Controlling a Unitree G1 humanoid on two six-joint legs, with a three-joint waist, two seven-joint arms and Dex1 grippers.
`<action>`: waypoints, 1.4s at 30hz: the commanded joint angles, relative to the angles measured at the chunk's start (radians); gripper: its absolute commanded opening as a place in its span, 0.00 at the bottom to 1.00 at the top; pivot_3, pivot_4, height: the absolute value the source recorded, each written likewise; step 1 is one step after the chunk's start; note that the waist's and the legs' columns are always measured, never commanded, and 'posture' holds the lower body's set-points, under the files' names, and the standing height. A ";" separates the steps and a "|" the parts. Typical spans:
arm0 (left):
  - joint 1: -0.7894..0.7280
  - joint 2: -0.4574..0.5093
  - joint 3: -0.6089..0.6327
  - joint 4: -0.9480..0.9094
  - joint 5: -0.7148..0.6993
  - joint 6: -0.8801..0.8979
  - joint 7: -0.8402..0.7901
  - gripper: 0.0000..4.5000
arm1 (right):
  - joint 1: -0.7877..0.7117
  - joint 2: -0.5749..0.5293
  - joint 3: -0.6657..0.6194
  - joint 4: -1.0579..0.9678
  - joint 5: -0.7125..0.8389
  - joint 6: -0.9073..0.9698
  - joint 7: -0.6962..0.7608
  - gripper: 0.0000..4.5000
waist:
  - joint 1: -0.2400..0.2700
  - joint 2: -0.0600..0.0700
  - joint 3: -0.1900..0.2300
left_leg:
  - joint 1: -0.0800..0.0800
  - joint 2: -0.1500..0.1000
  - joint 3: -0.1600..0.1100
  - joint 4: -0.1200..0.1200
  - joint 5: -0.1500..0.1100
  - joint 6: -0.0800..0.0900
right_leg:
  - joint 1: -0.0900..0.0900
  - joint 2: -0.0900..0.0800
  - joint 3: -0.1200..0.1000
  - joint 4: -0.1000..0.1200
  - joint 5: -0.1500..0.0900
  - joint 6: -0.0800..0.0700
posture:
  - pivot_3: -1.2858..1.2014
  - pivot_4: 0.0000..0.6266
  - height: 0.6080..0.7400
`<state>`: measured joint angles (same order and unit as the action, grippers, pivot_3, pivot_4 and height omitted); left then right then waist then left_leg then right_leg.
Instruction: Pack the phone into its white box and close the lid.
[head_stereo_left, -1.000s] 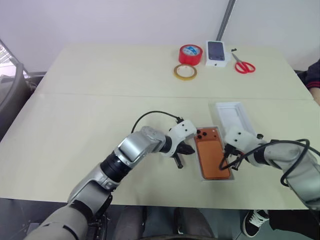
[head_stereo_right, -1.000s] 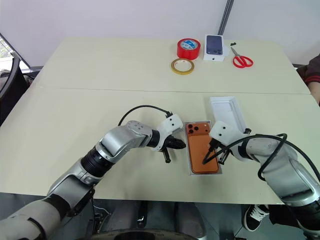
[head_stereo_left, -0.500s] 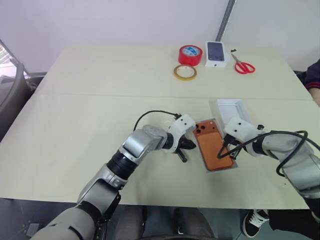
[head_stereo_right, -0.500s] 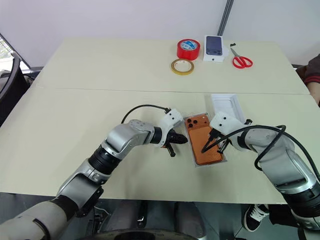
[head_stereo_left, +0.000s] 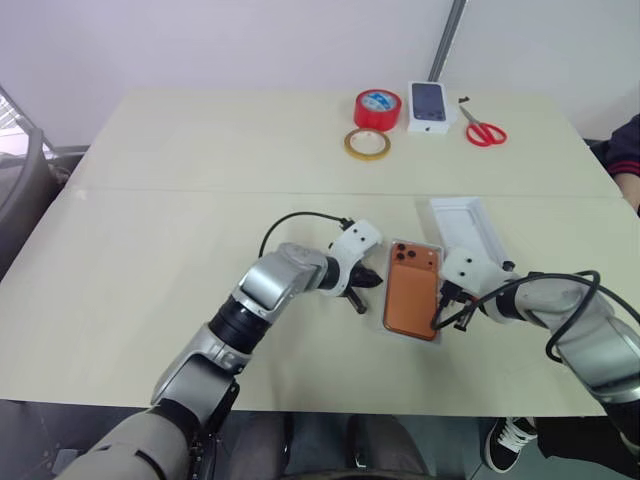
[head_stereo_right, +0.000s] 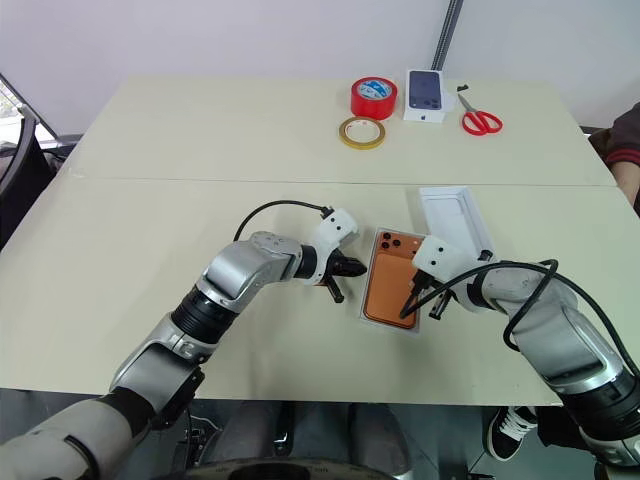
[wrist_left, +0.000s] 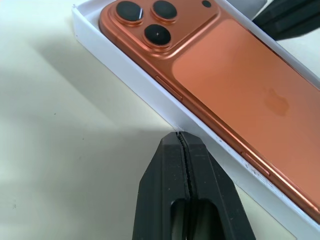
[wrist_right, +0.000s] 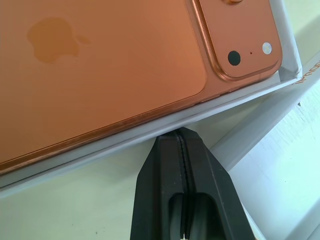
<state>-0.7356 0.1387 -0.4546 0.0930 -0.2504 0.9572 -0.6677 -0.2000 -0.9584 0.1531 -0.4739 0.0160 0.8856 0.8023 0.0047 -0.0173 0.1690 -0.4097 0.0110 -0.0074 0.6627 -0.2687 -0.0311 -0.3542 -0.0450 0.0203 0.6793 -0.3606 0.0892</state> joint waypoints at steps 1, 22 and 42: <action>0.014 -0.004 -0.016 -0.056 -0.006 0.013 -0.013 0.01 | -0.008 0.005 0.005 0.015 0.003 -0.022 0.000 0.00 | 0.000 0.000 0.000 | 0.000 0.000 0.000 0.000 0.000 0.000 | 0.000 0.000 0.000 0.000 0.000 0.000 | 0.52 0.24 0.97; 0.023 0.014 -0.034 -0.104 -0.008 0.037 -0.038 0.01 | -0.059 0.058 0.029 0.076 -0.016 -0.074 -0.029 0.00 | 0.000 0.000 0.000 | 0.000 0.000 0.000 0.000 0.000 0.000 | 0.000 0.000 0.000 0.000 0.000 0.000 | 0.52 0.24 0.97; 0.230 0.302 0.241 -0.350 -0.089 -0.320 -0.206 0.00 | -0.320 0.076 -0.144 0.172 0.212 0.353 -0.003 0.76 | -0.002 0.003 0.001 | -0.001 0.001 0.001 0.000 0.000 0.000 | -0.002 -0.001 0.000 0.001 0.000 0.000 | 0.52 0.24 0.97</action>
<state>-0.5194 0.4235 -0.2423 -0.2071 -0.3239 0.7428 -0.8271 -0.4802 -0.9059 0.0101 -0.3767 0.2236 1.1879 0.8390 0.0029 -0.0147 0.1704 -0.4107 0.0116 -0.0065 0.6626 -0.2687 -0.0312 -0.3561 -0.0462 0.0208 0.6803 -0.3606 0.0891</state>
